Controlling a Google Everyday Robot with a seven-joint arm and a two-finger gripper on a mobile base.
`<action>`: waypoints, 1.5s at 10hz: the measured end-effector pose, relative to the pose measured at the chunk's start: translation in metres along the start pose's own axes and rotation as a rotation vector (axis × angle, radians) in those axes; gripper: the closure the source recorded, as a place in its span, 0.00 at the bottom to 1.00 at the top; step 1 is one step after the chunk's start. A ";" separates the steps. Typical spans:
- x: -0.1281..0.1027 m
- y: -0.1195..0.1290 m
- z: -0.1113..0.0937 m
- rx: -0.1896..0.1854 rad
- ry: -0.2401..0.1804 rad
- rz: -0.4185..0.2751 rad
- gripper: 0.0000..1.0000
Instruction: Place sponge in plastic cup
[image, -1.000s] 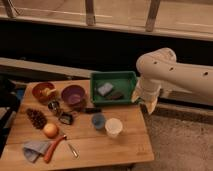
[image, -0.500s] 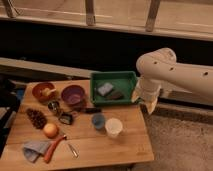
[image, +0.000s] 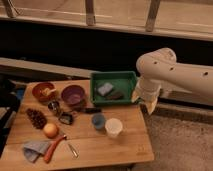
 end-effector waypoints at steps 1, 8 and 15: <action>0.000 0.000 0.000 0.000 0.000 0.000 0.35; 0.000 0.000 0.000 0.000 0.000 0.000 0.35; 0.002 0.015 -0.013 -0.080 -0.089 -0.031 0.35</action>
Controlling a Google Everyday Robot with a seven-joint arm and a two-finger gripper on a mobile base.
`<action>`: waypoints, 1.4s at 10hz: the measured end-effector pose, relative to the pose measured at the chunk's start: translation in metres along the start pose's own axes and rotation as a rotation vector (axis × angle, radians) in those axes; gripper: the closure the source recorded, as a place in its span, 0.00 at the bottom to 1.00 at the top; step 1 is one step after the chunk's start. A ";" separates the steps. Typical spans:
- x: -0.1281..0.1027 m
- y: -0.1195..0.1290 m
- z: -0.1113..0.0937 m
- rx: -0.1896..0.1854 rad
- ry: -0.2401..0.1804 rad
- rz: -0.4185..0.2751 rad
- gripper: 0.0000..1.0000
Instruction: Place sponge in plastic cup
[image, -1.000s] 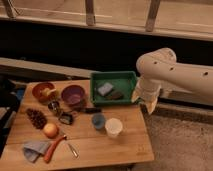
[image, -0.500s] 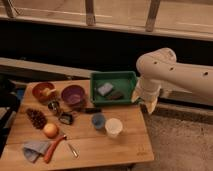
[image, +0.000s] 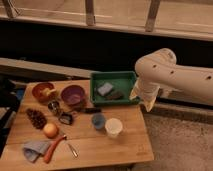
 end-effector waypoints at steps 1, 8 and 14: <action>0.000 0.001 0.000 0.001 0.000 -0.002 0.35; 0.001 0.001 0.000 0.001 0.000 -0.003 0.35; -0.012 0.016 0.035 0.024 0.001 -0.018 0.35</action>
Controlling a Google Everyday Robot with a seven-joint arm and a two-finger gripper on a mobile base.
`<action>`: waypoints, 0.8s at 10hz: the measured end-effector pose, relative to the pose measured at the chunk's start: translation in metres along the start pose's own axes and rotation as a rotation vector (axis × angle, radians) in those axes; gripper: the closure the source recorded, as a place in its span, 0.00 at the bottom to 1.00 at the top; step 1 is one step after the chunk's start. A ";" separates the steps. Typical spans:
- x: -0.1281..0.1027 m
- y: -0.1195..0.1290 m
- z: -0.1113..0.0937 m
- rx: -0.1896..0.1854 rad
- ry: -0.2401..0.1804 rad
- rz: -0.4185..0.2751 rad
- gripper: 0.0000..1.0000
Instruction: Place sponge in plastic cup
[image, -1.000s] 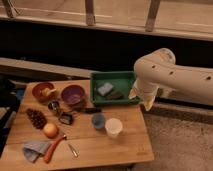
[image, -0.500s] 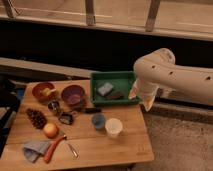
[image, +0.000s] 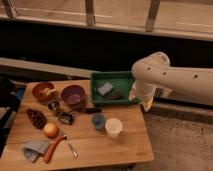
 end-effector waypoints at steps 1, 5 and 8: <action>0.000 0.011 0.001 -0.010 -0.003 -0.012 0.35; 0.003 0.054 -0.004 -0.078 0.001 -0.049 0.35; 0.004 0.056 -0.004 -0.084 0.004 -0.052 0.35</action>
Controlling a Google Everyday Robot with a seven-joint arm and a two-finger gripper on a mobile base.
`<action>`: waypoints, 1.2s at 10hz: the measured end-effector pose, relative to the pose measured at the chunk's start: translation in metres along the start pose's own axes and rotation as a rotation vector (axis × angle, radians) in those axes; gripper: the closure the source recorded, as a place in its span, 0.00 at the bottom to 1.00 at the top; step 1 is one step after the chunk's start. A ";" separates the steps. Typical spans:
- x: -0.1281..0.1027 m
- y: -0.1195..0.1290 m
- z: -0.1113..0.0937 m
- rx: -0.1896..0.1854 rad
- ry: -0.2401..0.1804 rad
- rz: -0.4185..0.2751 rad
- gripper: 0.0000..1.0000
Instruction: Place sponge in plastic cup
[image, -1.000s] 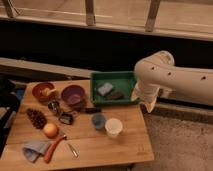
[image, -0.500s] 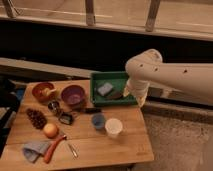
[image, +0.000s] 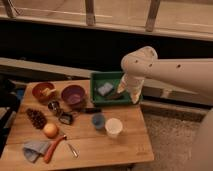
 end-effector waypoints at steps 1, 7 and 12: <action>0.000 0.000 0.000 0.000 0.000 0.000 0.35; 0.000 0.040 0.006 -0.069 -0.050 -0.018 0.35; 0.003 0.080 0.010 -0.116 -0.059 -0.044 0.35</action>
